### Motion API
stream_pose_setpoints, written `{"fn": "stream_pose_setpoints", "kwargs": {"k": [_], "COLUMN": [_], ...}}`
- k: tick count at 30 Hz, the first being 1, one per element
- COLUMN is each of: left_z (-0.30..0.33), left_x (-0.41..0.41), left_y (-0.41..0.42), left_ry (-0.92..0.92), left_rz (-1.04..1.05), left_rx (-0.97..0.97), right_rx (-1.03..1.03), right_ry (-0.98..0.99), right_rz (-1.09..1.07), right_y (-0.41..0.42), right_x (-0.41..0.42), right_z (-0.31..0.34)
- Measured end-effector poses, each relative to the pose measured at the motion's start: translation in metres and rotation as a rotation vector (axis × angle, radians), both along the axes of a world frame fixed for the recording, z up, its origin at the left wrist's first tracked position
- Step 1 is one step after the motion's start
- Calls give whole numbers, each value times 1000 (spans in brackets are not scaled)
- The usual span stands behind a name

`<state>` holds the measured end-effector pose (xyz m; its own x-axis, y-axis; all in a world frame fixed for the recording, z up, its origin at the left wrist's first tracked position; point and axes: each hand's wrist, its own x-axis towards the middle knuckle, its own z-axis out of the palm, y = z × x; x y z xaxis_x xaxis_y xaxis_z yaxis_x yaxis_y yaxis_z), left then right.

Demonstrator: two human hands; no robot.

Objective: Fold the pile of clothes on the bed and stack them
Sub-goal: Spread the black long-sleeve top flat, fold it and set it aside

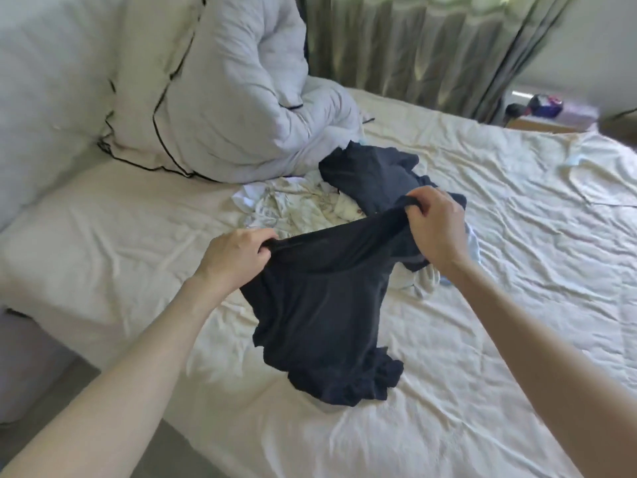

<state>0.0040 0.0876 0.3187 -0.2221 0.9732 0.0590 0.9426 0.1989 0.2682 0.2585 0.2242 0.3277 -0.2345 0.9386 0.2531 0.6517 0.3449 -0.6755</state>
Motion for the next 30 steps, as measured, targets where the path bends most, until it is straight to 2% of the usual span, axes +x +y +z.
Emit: {"fn": "stream_pose_setpoints", "kwargs": {"k": [2,7,9,11,14,16,18,21,24,27,28,30], "left_z": [36,133,165,188,219,240,256,265,269,270,269,266], "left_x": [-7,-23,-27,-28,-31,-37,-45,-56,-67,-79,-82,-90], "left_y": [-8,-37,-48,-54,-61,-69,-78,-92,-103,-113,-117,-122], "left_ry": [-134,-752,-852,-781,-556,-561,-632,-643,-628,-570,-551,-553], "left_rz": [8,19,0,19,149,208,222,210,256,327,340,369], "left_rx": [-2,110,190,340,637,784,829,825,854,975,1003,991], "right_rx": [-9,61,90,121,130,60,-118,-452,-572,-502,-395,-66], "right_ry": [58,130,139,169,300,427,530,594,640,829,789,421], "right_rz": [2,69,42,-20,-81,-88,-8,238,348,410,392,360], "right_y": [-2,-7,-10,-14,-23,-28,-34,-47,-54,-58,-60,-65], "right_x": [-12,-30,-34,-35,-37,-40,-43,-43,-46,-61,-67,-77], "right_z": [37,121,149,172,201,216,225,226,231,253,257,260]}}
